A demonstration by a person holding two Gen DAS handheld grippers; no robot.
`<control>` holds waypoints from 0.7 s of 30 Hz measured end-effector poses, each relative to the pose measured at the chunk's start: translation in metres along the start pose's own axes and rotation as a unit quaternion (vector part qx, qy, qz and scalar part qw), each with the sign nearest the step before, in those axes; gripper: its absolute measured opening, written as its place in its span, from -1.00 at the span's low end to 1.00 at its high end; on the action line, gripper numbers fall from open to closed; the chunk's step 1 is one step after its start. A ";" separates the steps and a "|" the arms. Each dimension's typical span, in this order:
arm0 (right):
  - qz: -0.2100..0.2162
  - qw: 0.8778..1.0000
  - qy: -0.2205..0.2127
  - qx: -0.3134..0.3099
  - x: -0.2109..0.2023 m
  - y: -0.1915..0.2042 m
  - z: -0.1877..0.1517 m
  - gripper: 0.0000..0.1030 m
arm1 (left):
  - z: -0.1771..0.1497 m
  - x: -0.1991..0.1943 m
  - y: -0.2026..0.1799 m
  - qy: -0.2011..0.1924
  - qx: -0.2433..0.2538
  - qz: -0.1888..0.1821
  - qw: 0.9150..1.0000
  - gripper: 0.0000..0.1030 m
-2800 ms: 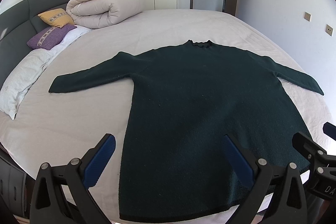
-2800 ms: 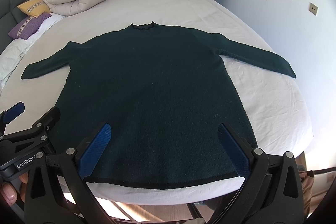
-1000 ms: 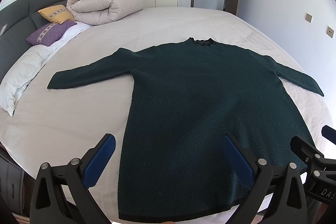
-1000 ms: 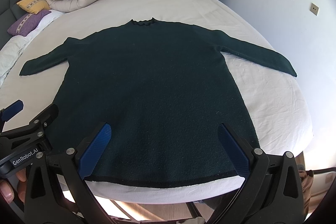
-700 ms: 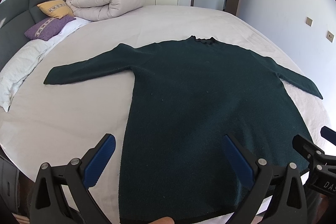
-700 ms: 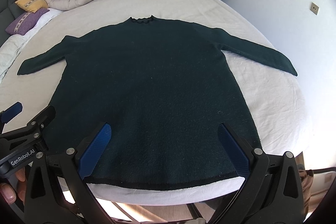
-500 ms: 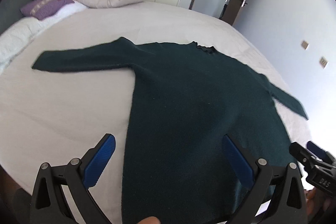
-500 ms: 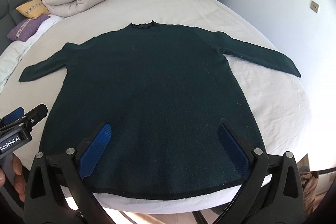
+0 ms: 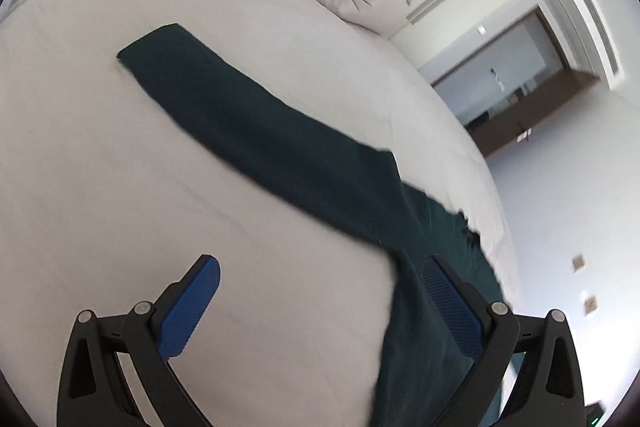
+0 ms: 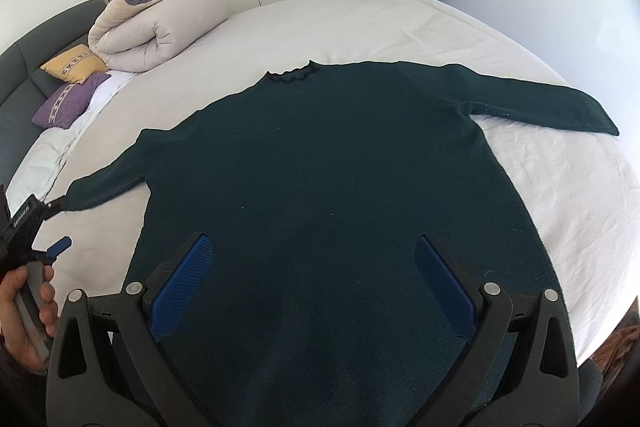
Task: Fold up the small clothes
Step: 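Grasp the sweater sleeve nearest the left tool and lift it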
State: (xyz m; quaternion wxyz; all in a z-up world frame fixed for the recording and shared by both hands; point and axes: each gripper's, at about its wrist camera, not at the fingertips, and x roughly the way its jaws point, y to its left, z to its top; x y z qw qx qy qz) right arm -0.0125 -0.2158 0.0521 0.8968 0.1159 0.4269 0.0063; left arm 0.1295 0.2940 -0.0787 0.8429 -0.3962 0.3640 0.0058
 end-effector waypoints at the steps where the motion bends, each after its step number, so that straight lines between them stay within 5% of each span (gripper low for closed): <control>1: 0.003 1.000 0.001 0.000 0.006 0.001 0.001 1.00 | 0.013 0.003 0.014 -0.009 -0.030 -0.007 0.999 1.00; 6: 0.010 1.000 0.020 0.014 0.040 0.005 0.005 1.00 | 0.056 0.022 0.076 -0.040 -0.176 -0.046 0.982 0.99; 15: 0.005 0.999 0.046 0.028 0.078 0.004 0.001 1.00 | 0.085 0.054 0.104 -0.050 -0.271 -0.077 0.958 0.97; 18: 0.006 0.998 0.049 0.036 0.086 0.002 0.001 1.00 | 0.093 0.057 0.112 -0.055 -0.285 -0.086 0.953 0.73; 21: 0.004 0.998 0.047 0.039 0.091 0.002 0.001 1.00 | 0.101 0.067 0.116 -0.047 -0.294 -0.110 0.948 0.25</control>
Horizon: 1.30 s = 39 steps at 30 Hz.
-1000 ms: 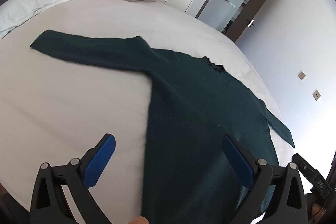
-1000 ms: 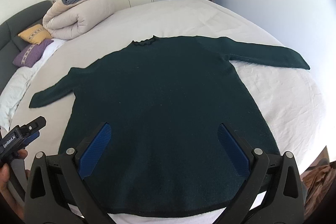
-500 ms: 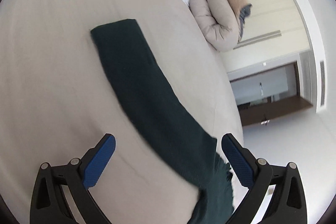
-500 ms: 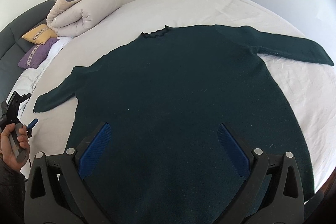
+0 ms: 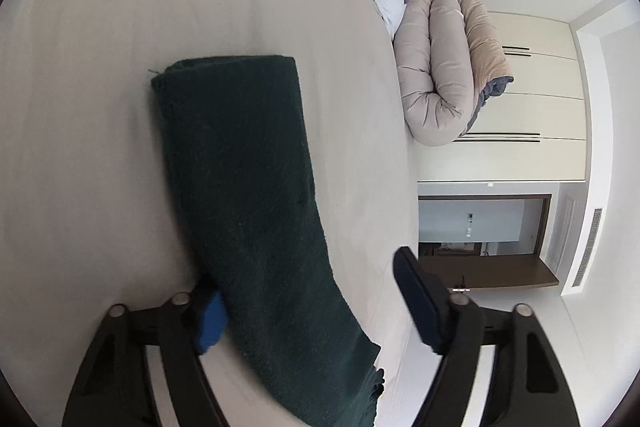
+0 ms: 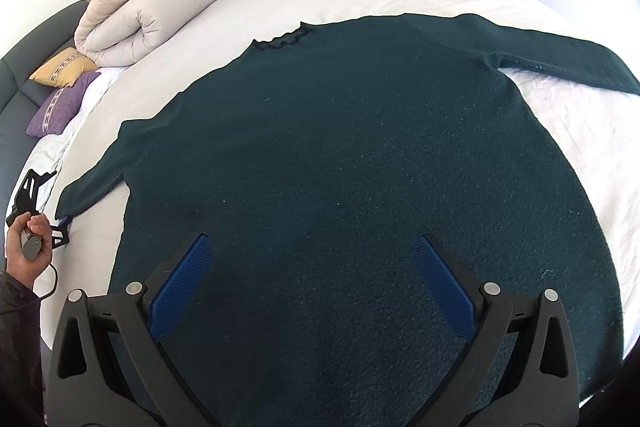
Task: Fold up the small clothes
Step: 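Grasp the sweater sleeve nearest the left tool and lift it, then fold the held sleeve across the sweater body with the left tool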
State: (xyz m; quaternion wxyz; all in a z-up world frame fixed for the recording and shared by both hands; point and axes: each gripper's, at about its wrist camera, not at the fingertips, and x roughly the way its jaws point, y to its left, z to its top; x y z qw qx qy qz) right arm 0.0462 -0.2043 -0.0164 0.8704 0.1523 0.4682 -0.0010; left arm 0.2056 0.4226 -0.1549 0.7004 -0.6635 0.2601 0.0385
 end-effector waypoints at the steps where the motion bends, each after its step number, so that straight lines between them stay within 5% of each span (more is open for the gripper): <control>1: -0.001 1.000 0.000 0.001 0.003 0.001 0.001 1.00 | 0.002 0.003 0.004 0.006 -0.008 -0.001 1.000 0.04; 5: 0.001 1.000 -0.001 0.004 0.005 0.000 0.000 1.00 | 0.009 0.007 0.021 0.007 -0.040 -0.008 0.999 -0.70; 7: 0.000 1.000 -0.001 0.005 0.005 0.001 -0.003 1.00 | 0.007 0.004 0.026 0.003 -0.039 -0.001 0.999 -0.90; 13: 0.006 1.000 -0.005 0.006 -0.001 -0.002 -0.006 1.00 | -0.012 -0.014 -0.019 -0.033 0.061 0.035 0.997 -0.90; 17: 0.016 1.000 -0.015 0.015 -0.014 -0.013 -0.011 1.00 | -0.052 -0.013 -0.089 -0.028 0.205 0.060 0.976 -0.90; 19: 0.021 0.999 -0.017 0.023 -0.017 -0.020 -0.012 1.00 | -0.089 -0.003 -0.128 -0.019 0.295 0.074 0.952 -0.90; 21: 0.026 0.999 -0.017 0.034 -0.019 -0.028 -0.013 1.00 | -0.140 0.015 -0.167 -0.009 0.398 0.094 0.913 -0.90; 24: 0.030 0.998 -0.022 0.053 -0.022 -0.043 -0.013 1.00 | -0.243 0.048 -0.196 0.003 0.559 0.130 0.819 -0.90; 27: 0.028 0.996 -0.030 0.074 -0.025 -0.062 -0.010 1.00 | -0.356 0.097 -0.180 0.043 0.709 0.183 0.679 -0.90; 28: 0.026 0.996 -0.031 0.080 -0.025 -0.068 -0.010 1.00 | -0.393 0.111 -0.165 0.041 0.757 0.202 0.620 -0.90; 30: 0.025 0.994 -0.030 0.098 -0.025 -0.083 -0.006 1.00 | -0.437 0.129 -0.134 0.047 0.808 0.228 0.542 -0.90; 32: 0.027 0.993 -0.031 0.110 -0.026 -0.099 -0.001 1.00 | -0.456 0.139 -0.111 0.055 0.829 0.247 0.498 -0.89; 35: 0.022 0.993 -0.042 0.104 -0.026 -0.115 0.013 1.00 | -0.468 0.137 -0.090 0.038 0.853 0.256 0.453 -0.85; 36: 0.026 0.994 -0.045 0.100 -0.025 -0.119 0.020 1.00 | -0.466 0.137 -0.088 0.035 0.856 0.255 0.447 -0.85; 39: 0.042 0.995 -0.040 0.084 -0.012 -0.124 0.049 1.00 | -0.456 0.134 -0.088 0.038 0.848 0.252 0.465 -0.82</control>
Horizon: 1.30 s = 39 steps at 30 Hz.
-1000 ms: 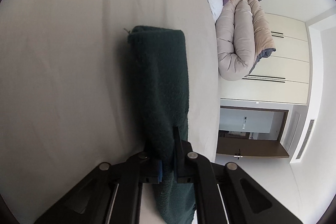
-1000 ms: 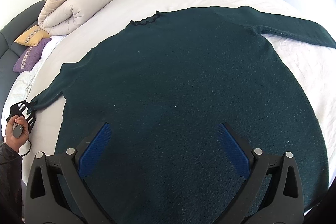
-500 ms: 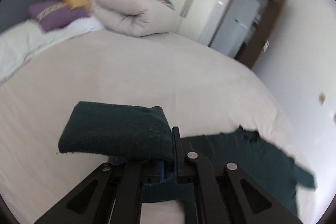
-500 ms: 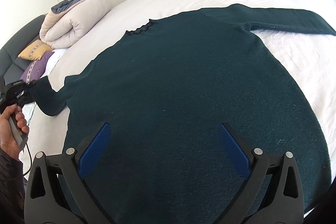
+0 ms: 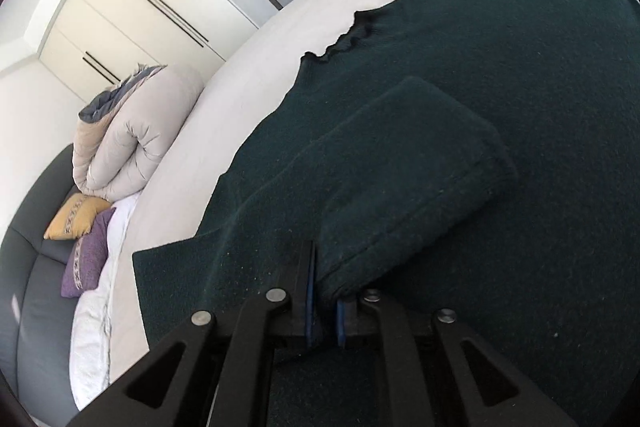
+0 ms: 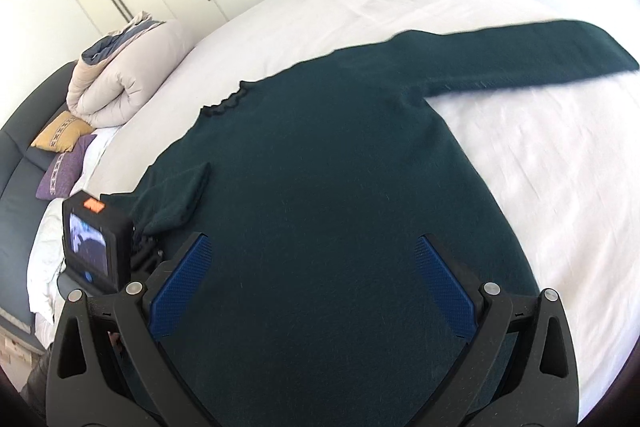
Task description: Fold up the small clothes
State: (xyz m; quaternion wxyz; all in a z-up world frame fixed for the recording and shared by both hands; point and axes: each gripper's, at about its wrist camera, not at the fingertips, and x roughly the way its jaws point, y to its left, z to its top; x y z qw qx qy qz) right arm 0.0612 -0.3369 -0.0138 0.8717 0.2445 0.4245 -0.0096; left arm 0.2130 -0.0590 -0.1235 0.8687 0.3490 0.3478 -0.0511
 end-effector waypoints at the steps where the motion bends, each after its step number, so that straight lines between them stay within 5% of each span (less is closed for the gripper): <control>1: 0.009 1.000 0.010 -0.003 0.007 0.003 0.009 1.00 | 0.000 0.001 0.001 -0.001 -0.005 -0.002 1.000 -0.81; 6: 0.136 0.987 0.087 0.021 0.062 0.030 0.053 1.00 | -0.004 -0.001 -0.002 -0.022 -0.029 0.002 0.999 -0.79; 10: 0.218 0.960 0.167 0.058 0.123 0.057 0.074 0.70 | -0.008 -0.006 0.000 -0.032 -0.051 -0.012 0.998 -0.77; 11: 0.228 0.953 0.186 0.071 0.138 0.062 0.076 0.52 | -0.010 -0.007 0.002 -0.035 -0.059 -0.016 0.998 -0.76; 15: 0.237 0.932 0.249 0.116 0.186 0.073 0.071 0.32 | -0.014 -0.007 0.008 -0.041 -0.080 -0.031 0.995 -0.71; 21: 0.240 0.923 0.275 0.119 0.207 0.091 0.049 0.11 | -0.015 -0.006 0.012 -0.046 -0.096 -0.043 0.993 -0.70; 23: 0.236 0.923 0.280 0.116 0.215 0.100 0.046 -0.32 | -0.015 -0.006 0.014 -0.046 -0.102 -0.046 0.993 -0.67; 27: 0.214 0.931 0.285 0.077 0.226 0.112 0.039 -0.78 | -0.015 -0.005 0.019 -0.046 -0.116 -0.051 0.991 -0.50; 31: 0.187 0.946 0.264 0.032 0.220 0.118 0.043 -0.86 | -0.017 -0.012 0.036 -0.052 -0.152 -0.062 0.985 0.17; 36: 0.129 0.967 0.219 -0.008 0.203 0.107 0.071 -0.86 | -0.034 -0.042 0.066 -0.082 -0.230 -0.118 0.963 0.28; 39: 0.095 0.975 0.199 -0.019 0.199 0.094 0.087 -0.86 | -0.058 -0.047 0.093 -0.079 -0.306 -0.156 0.936 0.28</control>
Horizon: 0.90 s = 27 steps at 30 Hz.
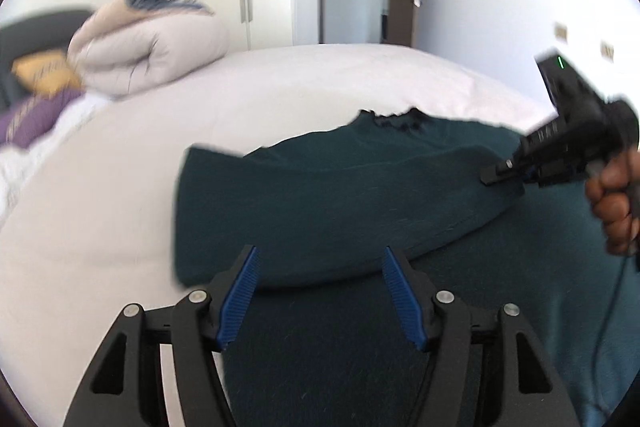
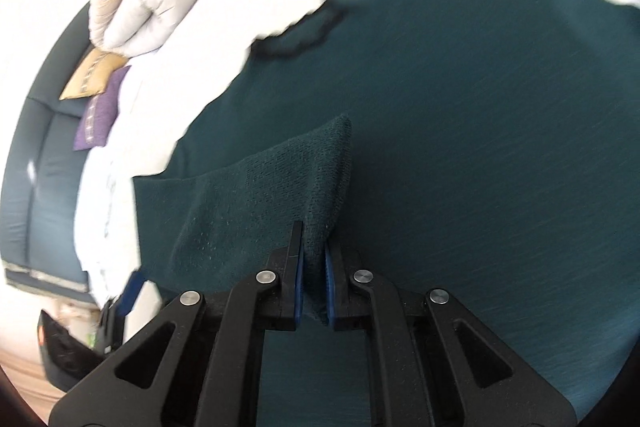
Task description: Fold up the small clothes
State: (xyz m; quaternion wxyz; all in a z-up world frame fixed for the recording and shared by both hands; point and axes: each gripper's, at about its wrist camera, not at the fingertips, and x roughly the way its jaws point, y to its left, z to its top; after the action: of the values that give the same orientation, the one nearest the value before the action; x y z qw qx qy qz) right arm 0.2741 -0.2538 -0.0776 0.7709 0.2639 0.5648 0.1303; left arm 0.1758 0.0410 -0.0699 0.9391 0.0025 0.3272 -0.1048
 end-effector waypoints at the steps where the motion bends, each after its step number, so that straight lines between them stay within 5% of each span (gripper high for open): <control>1: -0.013 1.000 -0.005 -0.003 -0.005 -0.008 0.005 -0.86 | 0.000 -0.003 0.012 0.004 -0.026 -0.002 1.000 0.27; 6: -0.053 0.998 -0.022 -0.007 -0.012 -0.022 0.021 -0.86 | 0.015 -0.007 0.074 0.009 -0.125 0.025 0.992 -0.08; 10: -0.070 0.997 -0.033 -0.008 -0.020 -0.041 0.025 -0.86 | 0.036 -0.005 0.086 0.004 -0.111 0.048 0.993 -0.29; 27: -0.130 0.989 -0.051 -0.041 -0.038 -0.069 0.026 -0.86 | 0.069 0.049 0.067 0.053 -0.043 0.062 0.996 -0.43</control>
State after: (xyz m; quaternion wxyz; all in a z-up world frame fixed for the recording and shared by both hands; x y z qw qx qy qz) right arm 0.2792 -0.3368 -0.0792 0.8192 0.1625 0.5486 0.0386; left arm 0.2686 0.0920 -0.0498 0.9243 -0.0122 0.3801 -0.0322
